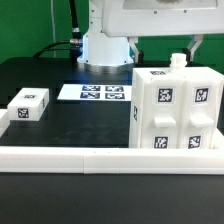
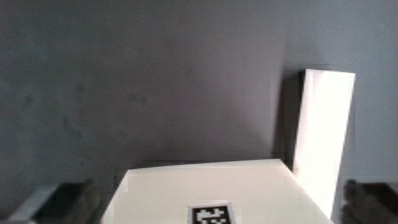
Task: Assemble cabinet
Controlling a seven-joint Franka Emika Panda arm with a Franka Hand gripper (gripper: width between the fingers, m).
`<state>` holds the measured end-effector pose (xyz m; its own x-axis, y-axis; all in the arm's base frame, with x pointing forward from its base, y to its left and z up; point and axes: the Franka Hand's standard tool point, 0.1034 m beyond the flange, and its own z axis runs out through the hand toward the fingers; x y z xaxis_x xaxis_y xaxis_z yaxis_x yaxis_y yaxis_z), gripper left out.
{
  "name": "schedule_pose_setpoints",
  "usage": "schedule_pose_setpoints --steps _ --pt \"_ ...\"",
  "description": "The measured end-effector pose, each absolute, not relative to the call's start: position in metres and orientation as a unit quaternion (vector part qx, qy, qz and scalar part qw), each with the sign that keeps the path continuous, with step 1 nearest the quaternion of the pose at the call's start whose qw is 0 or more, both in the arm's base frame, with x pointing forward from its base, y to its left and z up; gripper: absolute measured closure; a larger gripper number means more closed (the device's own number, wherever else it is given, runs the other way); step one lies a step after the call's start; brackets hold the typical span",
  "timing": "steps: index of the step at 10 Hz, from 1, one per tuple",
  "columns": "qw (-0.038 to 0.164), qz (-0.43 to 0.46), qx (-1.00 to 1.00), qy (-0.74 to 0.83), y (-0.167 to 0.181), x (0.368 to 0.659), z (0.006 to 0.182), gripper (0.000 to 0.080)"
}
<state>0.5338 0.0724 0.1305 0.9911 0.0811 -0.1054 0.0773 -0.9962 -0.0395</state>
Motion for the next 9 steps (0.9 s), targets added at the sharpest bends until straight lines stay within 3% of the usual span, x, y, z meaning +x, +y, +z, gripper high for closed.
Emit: schedule_pose_setpoints --steps 5,9 --pt "0.015 0.023 -0.999 -0.031 0.071 0.49 0.107 0.0002" --pt "0.014 0.021 -0.999 -0.032 0.068 0.485 0.102 0.0002"
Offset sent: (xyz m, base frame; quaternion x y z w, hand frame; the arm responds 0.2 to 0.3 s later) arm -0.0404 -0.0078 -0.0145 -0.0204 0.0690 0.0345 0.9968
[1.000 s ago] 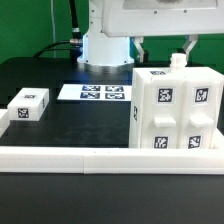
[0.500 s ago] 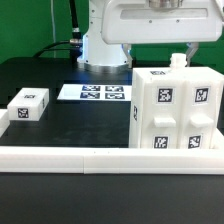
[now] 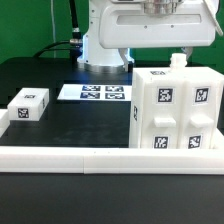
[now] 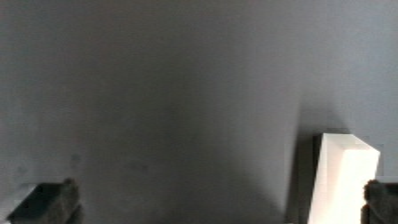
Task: Assemble cabinet
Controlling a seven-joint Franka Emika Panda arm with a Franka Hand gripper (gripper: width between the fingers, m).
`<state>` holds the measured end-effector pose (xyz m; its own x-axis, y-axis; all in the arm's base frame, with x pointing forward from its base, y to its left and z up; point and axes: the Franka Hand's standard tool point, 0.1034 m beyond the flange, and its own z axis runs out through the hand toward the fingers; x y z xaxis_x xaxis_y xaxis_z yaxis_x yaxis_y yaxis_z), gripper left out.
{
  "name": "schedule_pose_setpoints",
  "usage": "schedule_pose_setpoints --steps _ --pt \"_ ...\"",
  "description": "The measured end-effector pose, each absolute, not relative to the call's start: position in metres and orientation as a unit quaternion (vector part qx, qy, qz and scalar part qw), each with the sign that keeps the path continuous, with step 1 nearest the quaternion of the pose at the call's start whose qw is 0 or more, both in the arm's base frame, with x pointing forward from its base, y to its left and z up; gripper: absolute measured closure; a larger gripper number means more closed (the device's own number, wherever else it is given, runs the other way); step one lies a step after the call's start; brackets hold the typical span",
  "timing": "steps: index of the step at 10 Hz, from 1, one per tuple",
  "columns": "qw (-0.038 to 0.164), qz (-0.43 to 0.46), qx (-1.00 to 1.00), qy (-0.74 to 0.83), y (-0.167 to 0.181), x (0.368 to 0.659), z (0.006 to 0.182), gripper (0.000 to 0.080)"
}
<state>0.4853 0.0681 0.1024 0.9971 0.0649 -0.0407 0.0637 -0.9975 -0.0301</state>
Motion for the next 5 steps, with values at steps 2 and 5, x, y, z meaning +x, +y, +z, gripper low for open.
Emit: schedule_pose_setpoints --steps 2,5 --pt "0.014 0.021 -0.999 -0.033 0.069 0.485 0.102 0.0002" --pt "0.01 0.025 -0.999 -0.03 0.024 0.474 0.096 0.0002"
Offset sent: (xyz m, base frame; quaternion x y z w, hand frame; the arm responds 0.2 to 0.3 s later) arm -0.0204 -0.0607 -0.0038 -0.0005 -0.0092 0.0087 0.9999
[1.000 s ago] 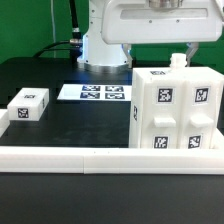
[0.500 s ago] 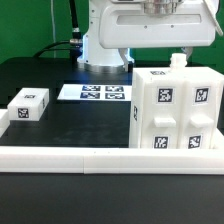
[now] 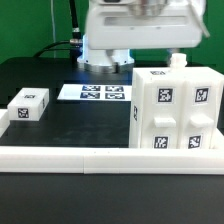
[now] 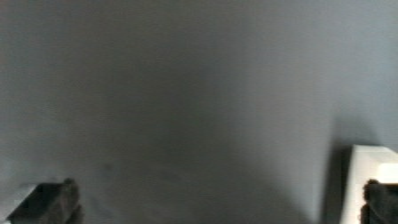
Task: Assemble cabinet
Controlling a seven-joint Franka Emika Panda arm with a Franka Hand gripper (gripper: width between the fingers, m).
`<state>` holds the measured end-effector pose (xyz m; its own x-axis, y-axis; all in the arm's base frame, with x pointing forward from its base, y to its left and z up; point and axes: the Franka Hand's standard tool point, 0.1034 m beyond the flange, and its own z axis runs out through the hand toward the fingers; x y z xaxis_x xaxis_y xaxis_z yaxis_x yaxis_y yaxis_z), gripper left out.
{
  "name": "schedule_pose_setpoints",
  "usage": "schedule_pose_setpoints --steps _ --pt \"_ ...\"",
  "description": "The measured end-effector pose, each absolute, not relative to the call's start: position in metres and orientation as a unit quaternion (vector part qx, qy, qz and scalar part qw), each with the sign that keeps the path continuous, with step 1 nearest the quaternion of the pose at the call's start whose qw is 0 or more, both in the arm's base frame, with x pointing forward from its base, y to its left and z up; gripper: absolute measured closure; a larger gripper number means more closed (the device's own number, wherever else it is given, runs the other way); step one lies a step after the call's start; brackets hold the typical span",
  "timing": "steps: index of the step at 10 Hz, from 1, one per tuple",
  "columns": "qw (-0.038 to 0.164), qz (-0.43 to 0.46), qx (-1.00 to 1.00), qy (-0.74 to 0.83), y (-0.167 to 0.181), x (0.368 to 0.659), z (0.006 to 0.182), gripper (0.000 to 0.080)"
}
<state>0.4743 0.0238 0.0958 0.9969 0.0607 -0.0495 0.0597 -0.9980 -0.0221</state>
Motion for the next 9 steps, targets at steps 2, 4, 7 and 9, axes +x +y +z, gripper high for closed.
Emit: schedule_pose_setpoints --steps 2,4,7,9 --pt "0.007 0.027 -0.999 -0.036 -0.015 0.465 0.09 0.0002" --pt "0.006 0.028 -0.999 -0.03 -0.029 0.464 0.089 0.0002" --pt "0.003 0.029 -0.999 -0.034 -0.049 0.462 0.088 0.0002" --pt "0.002 0.03 -0.999 -0.041 -0.065 0.459 0.087 0.0002"
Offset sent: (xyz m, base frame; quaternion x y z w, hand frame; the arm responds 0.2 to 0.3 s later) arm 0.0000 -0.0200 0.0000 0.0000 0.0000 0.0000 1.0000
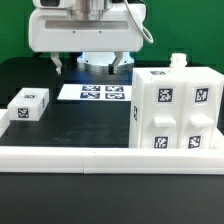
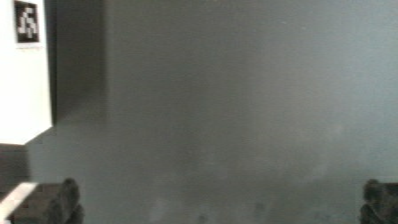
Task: Assemble cabinet
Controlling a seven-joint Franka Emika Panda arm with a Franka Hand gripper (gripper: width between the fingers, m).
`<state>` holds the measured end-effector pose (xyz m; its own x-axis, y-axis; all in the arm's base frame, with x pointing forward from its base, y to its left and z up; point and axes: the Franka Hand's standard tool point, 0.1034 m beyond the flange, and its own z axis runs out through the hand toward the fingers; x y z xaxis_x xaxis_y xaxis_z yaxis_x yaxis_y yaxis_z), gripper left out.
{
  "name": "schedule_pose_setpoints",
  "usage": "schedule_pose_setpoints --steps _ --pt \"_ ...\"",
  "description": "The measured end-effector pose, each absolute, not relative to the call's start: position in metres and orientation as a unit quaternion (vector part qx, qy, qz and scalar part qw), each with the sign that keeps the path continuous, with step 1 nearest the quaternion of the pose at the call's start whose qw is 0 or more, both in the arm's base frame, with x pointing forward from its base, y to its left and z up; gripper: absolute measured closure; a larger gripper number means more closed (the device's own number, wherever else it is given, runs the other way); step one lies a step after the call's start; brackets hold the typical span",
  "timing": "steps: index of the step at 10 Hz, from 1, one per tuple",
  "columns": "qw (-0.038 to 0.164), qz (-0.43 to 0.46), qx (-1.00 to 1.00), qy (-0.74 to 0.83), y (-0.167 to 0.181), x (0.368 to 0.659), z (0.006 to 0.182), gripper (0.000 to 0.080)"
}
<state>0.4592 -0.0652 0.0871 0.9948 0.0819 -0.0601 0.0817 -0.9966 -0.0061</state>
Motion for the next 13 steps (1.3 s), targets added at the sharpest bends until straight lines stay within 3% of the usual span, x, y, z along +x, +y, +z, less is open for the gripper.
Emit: schedule_pose_setpoints --steps 3,6,10,13 --pt "-0.009 0.037 -0.998 -0.042 -0.126 0.442 0.068 0.0002" --pt "-0.018 0.038 -0.998 -0.041 -0.163 0.436 0.06 0.0002" --pt "-0.021 0.047 -0.998 -0.042 -0.184 0.426 0.052 0.0002" --pt "-0.02 0.052 -0.997 -0.05 -0.176 0.425 0.048 0.0002"
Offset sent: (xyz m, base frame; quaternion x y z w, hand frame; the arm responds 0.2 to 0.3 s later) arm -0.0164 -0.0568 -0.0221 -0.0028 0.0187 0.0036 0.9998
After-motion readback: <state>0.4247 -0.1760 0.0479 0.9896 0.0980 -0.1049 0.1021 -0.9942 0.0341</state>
